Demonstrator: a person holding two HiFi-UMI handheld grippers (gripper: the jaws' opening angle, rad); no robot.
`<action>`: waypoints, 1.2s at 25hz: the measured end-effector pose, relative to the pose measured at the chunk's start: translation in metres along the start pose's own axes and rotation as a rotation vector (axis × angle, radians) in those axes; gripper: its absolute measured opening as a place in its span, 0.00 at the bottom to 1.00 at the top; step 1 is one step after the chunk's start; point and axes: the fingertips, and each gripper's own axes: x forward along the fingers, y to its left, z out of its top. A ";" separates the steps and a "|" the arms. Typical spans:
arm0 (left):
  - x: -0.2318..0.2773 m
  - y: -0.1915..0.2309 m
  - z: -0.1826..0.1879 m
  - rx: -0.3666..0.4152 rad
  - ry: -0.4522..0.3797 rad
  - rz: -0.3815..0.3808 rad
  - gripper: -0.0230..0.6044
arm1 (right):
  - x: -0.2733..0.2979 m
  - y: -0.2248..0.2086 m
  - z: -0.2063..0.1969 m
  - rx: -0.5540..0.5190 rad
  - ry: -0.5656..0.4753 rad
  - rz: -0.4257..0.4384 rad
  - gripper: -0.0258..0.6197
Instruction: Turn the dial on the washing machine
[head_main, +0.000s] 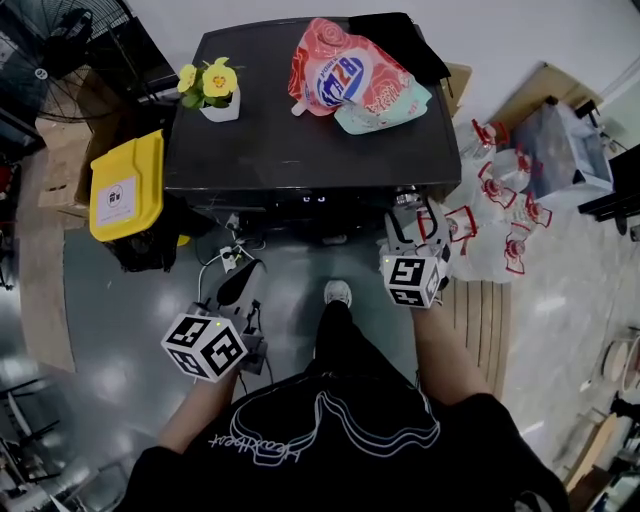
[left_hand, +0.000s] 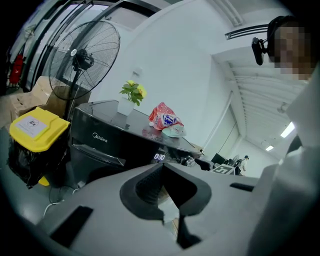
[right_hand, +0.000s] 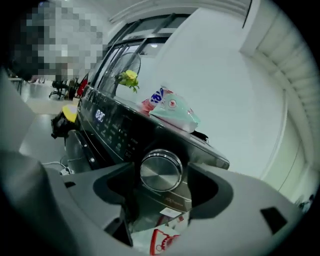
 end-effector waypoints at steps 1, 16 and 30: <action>-0.001 0.001 -0.001 -0.001 0.000 0.005 0.04 | 0.001 0.000 0.000 -0.029 0.004 -0.012 0.54; -0.012 0.006 -0.010 -0.004 0.003 0.034 0.04 | 0.009 0.001 -0.007 -0.036 0.034 -0.067 0.48; -0.016 0.003 -0.016 -0.002 0.004 0.041 0.04 | 0.009 -0.003 -0.012 0.405 0.008 0.032 0.47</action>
